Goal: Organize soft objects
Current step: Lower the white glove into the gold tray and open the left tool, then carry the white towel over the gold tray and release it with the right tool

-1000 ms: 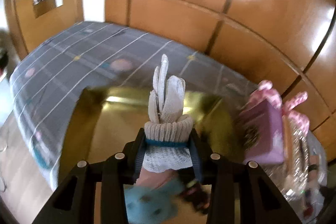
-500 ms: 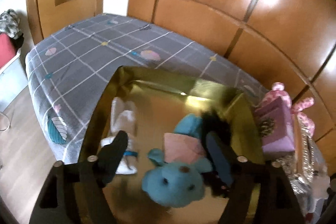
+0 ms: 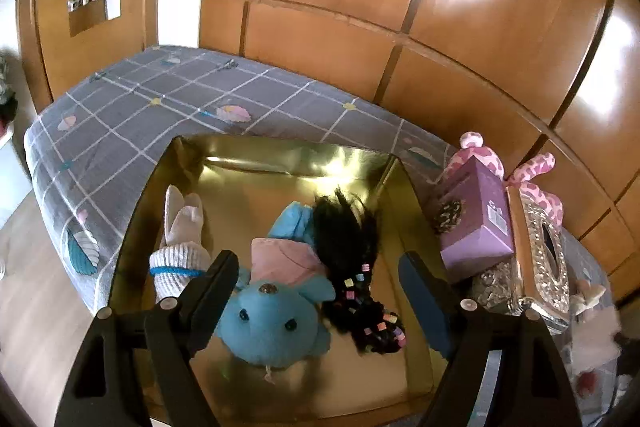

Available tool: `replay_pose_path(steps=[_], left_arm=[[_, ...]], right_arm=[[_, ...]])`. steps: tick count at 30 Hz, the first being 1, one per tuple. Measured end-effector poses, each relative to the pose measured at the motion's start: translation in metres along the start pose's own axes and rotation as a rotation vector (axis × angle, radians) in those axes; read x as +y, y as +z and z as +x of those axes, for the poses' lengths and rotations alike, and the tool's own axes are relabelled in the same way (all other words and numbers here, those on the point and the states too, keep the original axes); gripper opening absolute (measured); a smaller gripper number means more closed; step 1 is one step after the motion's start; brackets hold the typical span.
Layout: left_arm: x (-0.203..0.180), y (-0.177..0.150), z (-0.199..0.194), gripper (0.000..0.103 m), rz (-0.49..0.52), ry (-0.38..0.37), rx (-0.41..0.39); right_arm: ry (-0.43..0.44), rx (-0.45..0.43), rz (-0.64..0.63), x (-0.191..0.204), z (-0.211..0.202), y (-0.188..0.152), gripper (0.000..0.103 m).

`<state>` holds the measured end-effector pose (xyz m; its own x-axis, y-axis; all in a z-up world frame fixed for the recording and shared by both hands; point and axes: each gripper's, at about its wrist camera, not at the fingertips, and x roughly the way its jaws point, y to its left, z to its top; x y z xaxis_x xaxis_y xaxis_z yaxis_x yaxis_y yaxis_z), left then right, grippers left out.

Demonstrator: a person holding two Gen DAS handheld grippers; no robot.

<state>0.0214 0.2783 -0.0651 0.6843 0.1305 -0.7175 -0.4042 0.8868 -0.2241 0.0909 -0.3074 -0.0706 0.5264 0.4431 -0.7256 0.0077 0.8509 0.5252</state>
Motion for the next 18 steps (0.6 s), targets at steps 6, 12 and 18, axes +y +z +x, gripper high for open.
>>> replay_pose_path(steps=[6, 12, 18], left_arm=[[-0.006, -0.003, -0.014, 0.083, 0.053, 0.013, -0.040], [-0.013, -0.016, -0.025, 0.083, 0.109, 0.005, -0.055], [-0.012, -0.027, -0.032, 0.083, 0.112, -0.021, -0.050]], right_arm=[[0.039, -0.079, 0.016, 0.017, -0.008, 0.012, 0.011], [0.024, -0.091, 0.007, 0.037, 0.007, 0.032, 0.009], [0.038, -0.102, -0.029, 0.074, 0.027, 0.060, 0.009]])
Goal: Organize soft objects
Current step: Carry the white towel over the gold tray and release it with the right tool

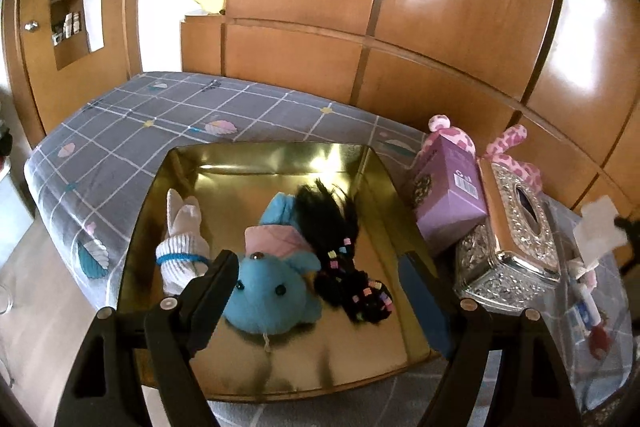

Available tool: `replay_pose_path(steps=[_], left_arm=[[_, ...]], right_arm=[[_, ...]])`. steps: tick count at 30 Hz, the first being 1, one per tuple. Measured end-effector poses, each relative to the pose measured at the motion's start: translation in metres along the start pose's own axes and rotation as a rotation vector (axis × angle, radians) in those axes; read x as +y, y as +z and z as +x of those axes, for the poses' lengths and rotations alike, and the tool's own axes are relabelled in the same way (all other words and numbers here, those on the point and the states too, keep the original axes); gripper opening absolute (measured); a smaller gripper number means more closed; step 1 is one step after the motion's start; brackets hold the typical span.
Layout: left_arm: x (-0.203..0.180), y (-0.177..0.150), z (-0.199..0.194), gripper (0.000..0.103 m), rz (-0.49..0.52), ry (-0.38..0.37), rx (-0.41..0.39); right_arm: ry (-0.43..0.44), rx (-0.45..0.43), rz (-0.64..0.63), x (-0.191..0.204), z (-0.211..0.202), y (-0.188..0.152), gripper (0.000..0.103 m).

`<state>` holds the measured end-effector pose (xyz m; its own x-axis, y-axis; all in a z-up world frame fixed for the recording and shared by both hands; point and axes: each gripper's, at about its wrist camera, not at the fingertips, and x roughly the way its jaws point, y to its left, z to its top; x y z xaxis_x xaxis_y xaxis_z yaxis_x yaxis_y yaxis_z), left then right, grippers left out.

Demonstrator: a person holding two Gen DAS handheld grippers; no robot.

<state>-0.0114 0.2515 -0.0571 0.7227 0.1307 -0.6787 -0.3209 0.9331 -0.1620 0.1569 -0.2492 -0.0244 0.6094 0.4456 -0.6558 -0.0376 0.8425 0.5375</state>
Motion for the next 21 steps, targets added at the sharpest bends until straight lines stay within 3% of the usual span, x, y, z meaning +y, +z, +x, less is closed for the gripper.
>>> replay_pose_path(steps=[12, 16, 21], left_arm=[[0.014, -0.010, -0.010, 0.083, -0.028, 0.004, -0.003], [0.025, -0.014, -0.013, 0.083, -0.051, 0.017, 0.001], [0.043, -0.017, -0.016, 0.083, -0.092, 0.048, 0.000]], right_arm=[[0.131, -0.022, -0.198, 0.138, 0.044, 0.045, 0.009], [0.200, 0.010, -0.269, 0.192, 0.069, 0.042, 0.009], [0.345, 0.108, -0.347, 0.259, 0.109, 0.017, 0.009]])
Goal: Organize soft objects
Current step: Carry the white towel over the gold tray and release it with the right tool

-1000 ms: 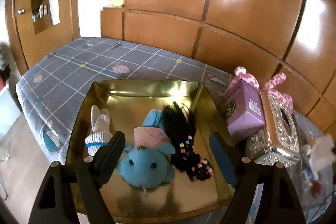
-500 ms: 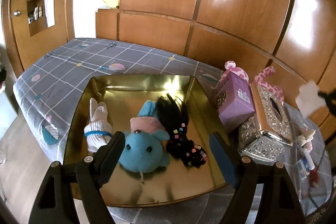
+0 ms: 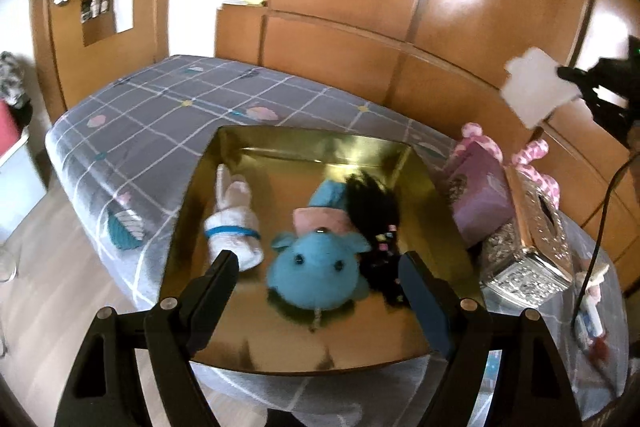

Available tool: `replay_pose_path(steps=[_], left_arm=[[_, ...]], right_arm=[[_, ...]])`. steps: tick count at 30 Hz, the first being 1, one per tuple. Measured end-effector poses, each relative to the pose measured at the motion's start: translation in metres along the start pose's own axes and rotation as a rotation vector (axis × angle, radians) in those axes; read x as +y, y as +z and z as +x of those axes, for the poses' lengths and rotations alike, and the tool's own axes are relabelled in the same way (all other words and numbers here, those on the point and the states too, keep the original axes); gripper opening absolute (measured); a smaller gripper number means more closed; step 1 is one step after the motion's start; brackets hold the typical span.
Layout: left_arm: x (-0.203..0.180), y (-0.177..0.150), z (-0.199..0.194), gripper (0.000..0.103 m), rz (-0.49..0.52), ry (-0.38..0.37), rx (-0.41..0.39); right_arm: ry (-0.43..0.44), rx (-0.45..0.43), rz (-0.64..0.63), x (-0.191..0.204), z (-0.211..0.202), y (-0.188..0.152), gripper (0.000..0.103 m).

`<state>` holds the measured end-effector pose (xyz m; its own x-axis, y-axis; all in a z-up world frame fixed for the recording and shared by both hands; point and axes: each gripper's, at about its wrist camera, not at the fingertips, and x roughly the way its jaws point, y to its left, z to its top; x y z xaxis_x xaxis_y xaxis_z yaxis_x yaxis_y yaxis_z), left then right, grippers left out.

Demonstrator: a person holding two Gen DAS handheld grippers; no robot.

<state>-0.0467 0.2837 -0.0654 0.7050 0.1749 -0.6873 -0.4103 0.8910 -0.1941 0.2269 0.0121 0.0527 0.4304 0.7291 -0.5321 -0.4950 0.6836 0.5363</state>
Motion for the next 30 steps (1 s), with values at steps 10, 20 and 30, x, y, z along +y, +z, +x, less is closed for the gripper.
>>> replay_pose_path(steps=[10, 20, 30], left_arm=[[0.026, -0.001, 0.002, 0.083, -0.062, 0.038, 0.003], [0.021, -0.003, 0.005, 0.083, -0.050, 0.026, 0.012], [0.008, -0.004, -0.002, 0.083, -0.023, 0.034, 0.002]], right_arm=[[-0.170, 0.309, -0.404, 0.098, 0.124, -0.102, 0.009], [-0.257, 0.504, -0.604, 0.095, 0.164, -0.203, 0.021], [-0.179, 0.375, -0.467, 0.089, 0.109, -0.182, 0.043]])
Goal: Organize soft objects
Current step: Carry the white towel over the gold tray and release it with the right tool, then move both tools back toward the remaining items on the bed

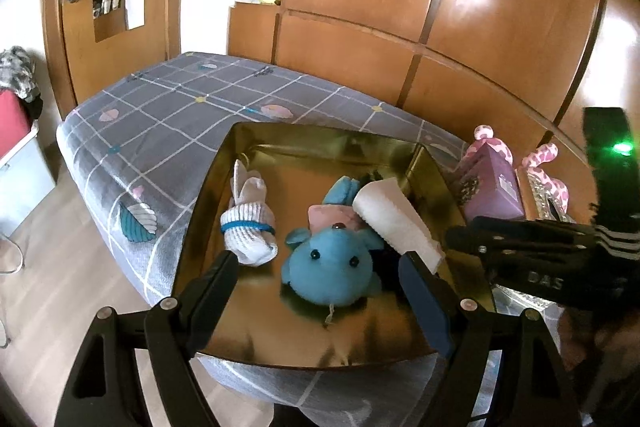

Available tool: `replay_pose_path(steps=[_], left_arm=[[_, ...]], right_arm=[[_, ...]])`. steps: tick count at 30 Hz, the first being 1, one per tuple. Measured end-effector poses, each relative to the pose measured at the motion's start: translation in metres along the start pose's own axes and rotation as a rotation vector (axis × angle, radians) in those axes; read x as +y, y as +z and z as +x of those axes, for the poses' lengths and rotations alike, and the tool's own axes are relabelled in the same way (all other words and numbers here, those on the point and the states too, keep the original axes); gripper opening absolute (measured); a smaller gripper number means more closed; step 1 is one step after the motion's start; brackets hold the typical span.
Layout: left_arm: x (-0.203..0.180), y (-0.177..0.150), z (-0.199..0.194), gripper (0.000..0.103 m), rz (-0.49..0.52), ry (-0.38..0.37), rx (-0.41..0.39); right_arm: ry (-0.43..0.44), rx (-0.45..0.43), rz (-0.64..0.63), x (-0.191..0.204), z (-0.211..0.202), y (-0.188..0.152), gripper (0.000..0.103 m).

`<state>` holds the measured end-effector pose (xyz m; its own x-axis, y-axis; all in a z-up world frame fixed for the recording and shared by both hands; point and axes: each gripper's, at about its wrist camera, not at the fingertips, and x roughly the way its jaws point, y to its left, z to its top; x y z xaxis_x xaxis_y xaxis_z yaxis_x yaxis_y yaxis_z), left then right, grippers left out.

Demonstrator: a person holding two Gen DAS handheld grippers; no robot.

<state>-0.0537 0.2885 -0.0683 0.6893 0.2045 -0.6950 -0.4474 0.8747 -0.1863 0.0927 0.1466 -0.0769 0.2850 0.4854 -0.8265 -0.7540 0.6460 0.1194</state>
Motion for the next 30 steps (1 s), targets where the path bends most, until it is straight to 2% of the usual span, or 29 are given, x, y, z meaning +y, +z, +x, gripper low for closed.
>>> replay_pose_path(steps=[13, 21, 30], left_arm=[[-0.029, -0.004, -0.017, 0.083, 0.107, 0.009, -0.041], [-0.049, -0.011, -0.018, 0.083, 0.165, -0.017, -0.021], [-0.080, -0.018, -0.020, 0.083, 0.250, -0.073, -0.014]], right_arm=[[-0.040, -0.116, 0.035, -0.010, -0.051, -0.027, 0.044], [-0.086, -0.160, 0.060, -0.022, -0.075, -0.045, 0.044], [-0.148, -0.186, 0.165, -0.062, -0.099, -0.073, 0.044]])
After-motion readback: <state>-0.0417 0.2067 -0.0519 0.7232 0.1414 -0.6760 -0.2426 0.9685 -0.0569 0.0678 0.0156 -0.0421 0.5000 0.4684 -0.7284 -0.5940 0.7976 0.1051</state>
